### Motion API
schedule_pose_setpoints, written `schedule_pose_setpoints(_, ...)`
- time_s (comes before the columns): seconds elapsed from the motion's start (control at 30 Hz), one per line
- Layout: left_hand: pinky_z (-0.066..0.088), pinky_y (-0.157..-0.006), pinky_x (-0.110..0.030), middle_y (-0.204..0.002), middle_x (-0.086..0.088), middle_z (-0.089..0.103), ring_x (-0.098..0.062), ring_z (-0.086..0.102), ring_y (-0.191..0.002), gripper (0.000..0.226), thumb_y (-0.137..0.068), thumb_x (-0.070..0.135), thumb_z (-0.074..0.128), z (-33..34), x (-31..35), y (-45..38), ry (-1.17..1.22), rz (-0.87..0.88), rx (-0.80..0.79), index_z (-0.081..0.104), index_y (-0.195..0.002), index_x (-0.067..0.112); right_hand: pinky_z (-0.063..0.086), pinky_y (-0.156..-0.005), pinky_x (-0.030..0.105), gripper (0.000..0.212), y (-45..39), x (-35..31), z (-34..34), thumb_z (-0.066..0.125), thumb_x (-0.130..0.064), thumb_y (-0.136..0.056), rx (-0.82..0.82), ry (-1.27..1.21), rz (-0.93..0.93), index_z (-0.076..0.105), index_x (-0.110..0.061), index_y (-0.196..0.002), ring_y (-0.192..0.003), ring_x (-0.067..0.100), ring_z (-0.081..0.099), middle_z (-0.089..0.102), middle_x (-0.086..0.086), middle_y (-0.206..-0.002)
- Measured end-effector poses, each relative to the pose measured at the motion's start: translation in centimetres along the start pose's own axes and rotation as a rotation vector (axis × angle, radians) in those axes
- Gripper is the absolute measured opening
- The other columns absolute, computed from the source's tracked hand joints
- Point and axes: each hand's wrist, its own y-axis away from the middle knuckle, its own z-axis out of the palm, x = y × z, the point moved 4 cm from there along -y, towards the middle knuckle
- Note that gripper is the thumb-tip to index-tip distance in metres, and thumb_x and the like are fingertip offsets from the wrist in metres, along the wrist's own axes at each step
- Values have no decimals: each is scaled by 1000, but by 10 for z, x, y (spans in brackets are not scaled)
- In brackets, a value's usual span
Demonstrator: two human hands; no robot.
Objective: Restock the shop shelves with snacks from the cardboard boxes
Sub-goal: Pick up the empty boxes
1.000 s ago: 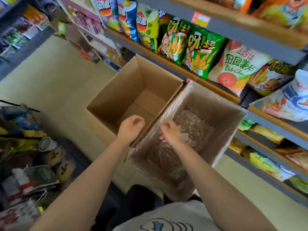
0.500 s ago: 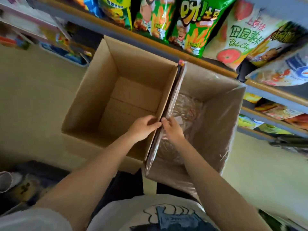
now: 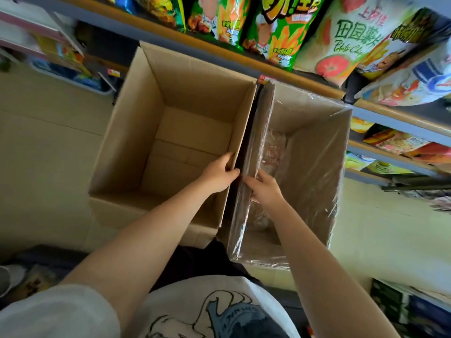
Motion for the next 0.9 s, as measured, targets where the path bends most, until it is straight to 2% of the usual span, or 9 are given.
schedule_pose_setpoints(0.17, 32, -118, -40, -162, 6, 28, -19, 29, -148, 64, -101, 40, 51, -36, -19, 33, 46, -20, 50, 23, -158, 29, 54, -59, 22, 10, 30, 0, -8, 60, -12, -98, -41, -38, -26, 70, -16, -100, -59, 7, 66, 70, -6, -69)
schedule_pose_setpoints(0.3, 30, -119, -42, -161, 6, 30, -18, 30, -147, 64, -101, 43, 50, -55, -24, 73, 34, -1, 114, 24, -158, 27, 59, -71, 28, 16, 58, -19, 5, 64, -23, -96, -121, 63, -94, 70, -9, -98, -75, 14, 70, 72, 5, -83)
schedule_pose_setpoints(0.4, 36, -116, -45, -154, 8, 42, -15, 41, -140, 72, -90, 59, 51, -62, -18, 106, 24, 31, 145, 33, -154, 30, 52, -57, 21, 35, 72, -39, 26, 64, -28, -95, -176, 187, -176, 63, 6, -100, -72, 16, 62, 62, 9, -80)
schedule_pose_setpoints(0.47, 36, -115, -42, -146, 15, 44, -10, 43, -134, 64, -95, 52, 51, -76, -17, 129, 73, 47, 210, 35, -153, 30, 46, -51, 20, 32, 83, -56, 41, 64, -28, -95, -224, 236, -218, 63, 4, -91, -65, 13, 59, 59, 4, -74)
schedule_pose_setpoints(0.57, 34, -114, -35, -144, 14, 43, -9, 40, -134, 54, -104, 37, 47, -106, -29, 166, 129, 25, 327, 32, -154, 26, 42, -56, 26, 32, 92, -81, 67, 65, -28, -95, -270, 309, -278, 58, -7, -72, -53, 6, 52, 52, -11, -55)
schedule_pose_setpoints(0.67, 34, -117, -42, -152, 6, 45, -13, 42, -138, 56, -102, 40, 48, -138, -51, 203, 209, 24, 478, 33, -154, 25, 39, -61, 28, 37, 108, -105, 107, 64, -35, -94, -336, 409, -340, 55, -3, -77, -55, 11, 50, 49, -1, -63)
schedule_pose_setpoints(0.77, 35, -114, -31, -144, 8, 51, -10, 46, -132, 51, -104, 30, 50, -167, -69, 237, 282, 59, 594, 38, -152, 23, 39, -51, 18, 34, 127, -126, 160, 61, -32, -96, -398, 501, -403, 51, -11, -71, -48, 8, 51, 51, 2, -61)
schedule_pose_setpoints(0.8, 36, -110, -27, -142, 9, 52, -8, 47, -130, 50, -104, 28, 50, -178, -76, 248, 306, 76, 623, 39, -152, 24, 45, -54, 18, 31, 134, -132, 180, 61, -32, -97, -423, 529, -417, 57, -10, -76, -54, 11, 60, 60, 7, -66)
schedule_pose_setpoints(0.9, 39, -109, -28, -141, 8, 54, -7, 49, -128, 49, -104, 26, 51, -220, -110, 276, 357, 91, 705, 40, -151, 23, 58, -81, 44, 27, 149, -149, 247, 59, -35, -97, -490, 592, -436, 69, -10, -104, -89, 30, 71, 72, 16, -97)
